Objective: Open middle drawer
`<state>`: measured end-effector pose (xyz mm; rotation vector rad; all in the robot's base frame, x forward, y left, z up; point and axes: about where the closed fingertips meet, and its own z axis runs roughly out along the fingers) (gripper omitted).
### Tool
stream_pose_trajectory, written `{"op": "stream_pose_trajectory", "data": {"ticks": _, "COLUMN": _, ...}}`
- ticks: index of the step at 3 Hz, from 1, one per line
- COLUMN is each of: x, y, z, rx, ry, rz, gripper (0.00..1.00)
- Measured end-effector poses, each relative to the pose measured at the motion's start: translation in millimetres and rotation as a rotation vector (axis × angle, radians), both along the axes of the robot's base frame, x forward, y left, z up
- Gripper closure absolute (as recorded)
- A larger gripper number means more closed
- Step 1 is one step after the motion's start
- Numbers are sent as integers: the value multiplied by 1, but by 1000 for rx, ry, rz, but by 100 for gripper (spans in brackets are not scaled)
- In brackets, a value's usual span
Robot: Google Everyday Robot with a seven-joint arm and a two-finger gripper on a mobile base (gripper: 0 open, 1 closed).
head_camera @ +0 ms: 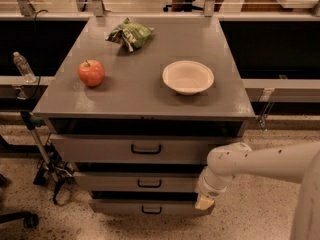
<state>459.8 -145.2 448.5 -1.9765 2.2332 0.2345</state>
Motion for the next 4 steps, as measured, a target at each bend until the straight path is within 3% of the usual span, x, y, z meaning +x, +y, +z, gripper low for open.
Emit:
{"op": "stream_pose_trajectory", "data": {"ticks": 1, "x": -1, "y": -9, "z": 16, "rx": -8, "ry": -58, "rz": -6, "gripper": 6}}
{"op": "stream_pose_trajectory", "data": {"ticks": 2, "x": 14, "y": -16, "z": 10, "rx": -18, "ry": -113, "rz": -6, "gripper": 0}}
{"op": "stream_pose_trajectory", "data": {"ticks": 4, "x": 52, "y": -10, "z": -27, "rx": -48, "ry": -178, "rz": 18, "gripper": 0}}
